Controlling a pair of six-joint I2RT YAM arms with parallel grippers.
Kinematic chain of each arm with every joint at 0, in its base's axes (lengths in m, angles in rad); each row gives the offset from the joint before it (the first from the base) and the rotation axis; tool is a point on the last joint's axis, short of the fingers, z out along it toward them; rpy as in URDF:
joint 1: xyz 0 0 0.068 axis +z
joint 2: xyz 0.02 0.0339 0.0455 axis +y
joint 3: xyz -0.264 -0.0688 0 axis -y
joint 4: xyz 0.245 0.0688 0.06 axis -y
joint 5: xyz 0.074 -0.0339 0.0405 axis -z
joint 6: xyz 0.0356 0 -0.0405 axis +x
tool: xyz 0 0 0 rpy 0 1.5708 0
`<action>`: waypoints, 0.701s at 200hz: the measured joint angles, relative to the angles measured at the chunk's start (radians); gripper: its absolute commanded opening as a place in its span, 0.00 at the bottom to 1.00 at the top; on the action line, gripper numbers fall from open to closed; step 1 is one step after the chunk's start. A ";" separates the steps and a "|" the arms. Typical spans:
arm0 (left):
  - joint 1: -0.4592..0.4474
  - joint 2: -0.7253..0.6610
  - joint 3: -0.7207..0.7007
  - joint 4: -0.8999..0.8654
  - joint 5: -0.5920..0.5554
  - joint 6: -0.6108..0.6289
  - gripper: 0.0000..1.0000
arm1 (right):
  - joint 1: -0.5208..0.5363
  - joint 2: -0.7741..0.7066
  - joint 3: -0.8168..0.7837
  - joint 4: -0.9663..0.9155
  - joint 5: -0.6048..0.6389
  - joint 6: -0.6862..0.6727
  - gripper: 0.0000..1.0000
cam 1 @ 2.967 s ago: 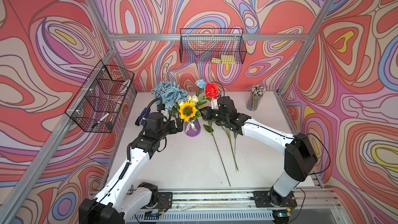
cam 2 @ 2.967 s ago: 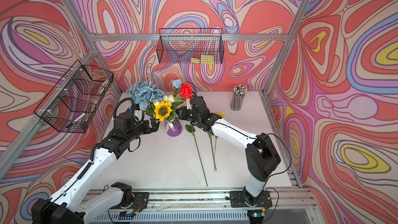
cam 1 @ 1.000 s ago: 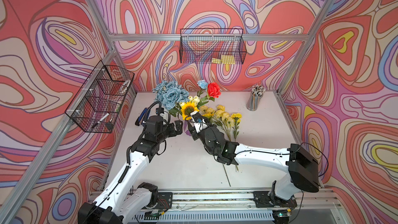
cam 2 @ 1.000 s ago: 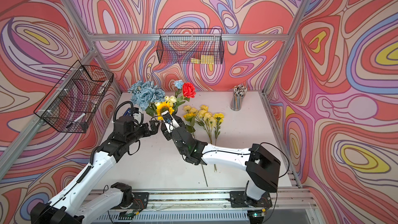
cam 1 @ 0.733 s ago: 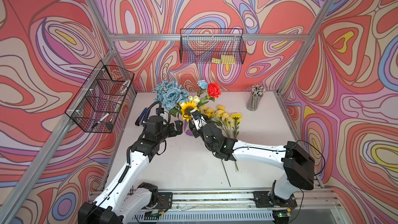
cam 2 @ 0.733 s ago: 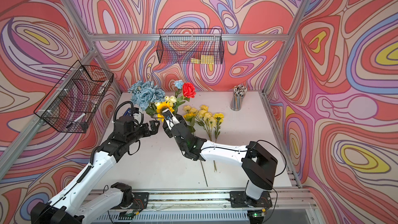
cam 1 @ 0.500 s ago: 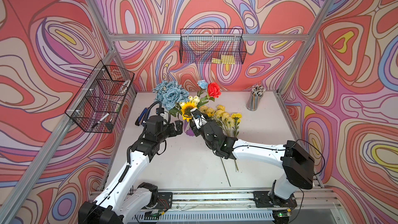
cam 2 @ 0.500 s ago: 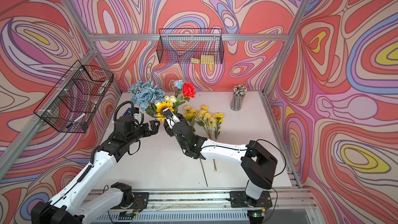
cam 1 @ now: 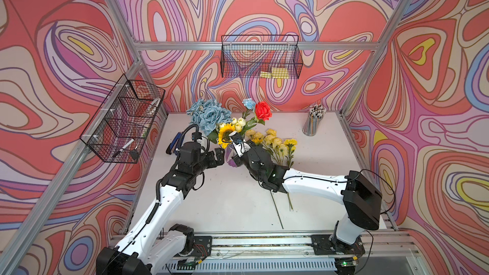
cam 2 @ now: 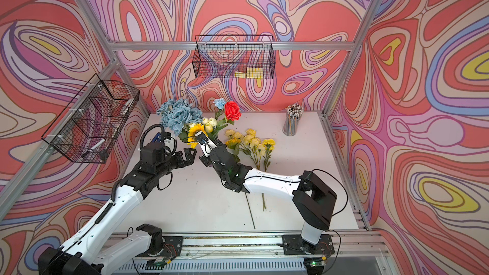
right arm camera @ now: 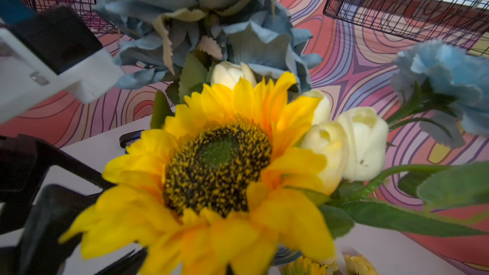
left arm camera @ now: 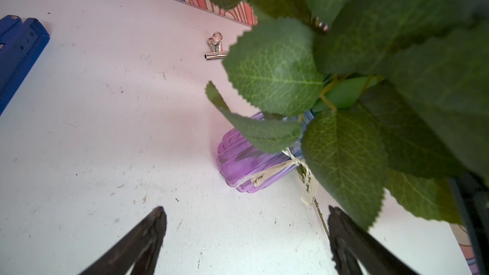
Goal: Pick out yellow flowers from the vase
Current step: Pick up the flower from the vase.
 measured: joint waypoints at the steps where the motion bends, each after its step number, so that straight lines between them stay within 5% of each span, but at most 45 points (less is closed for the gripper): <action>1: 0.000 0.000 0.000 0.000 0.000 0.000 0.96 | 0.000 0.000 0.000 -0.001 0.000 0.000 0.00; 140: 0.000 0.000 0.008 0.001 0.003 0.001 0.96 | -0.006 -0.228 -0.010 -0.101 -0.050 0.064 0.00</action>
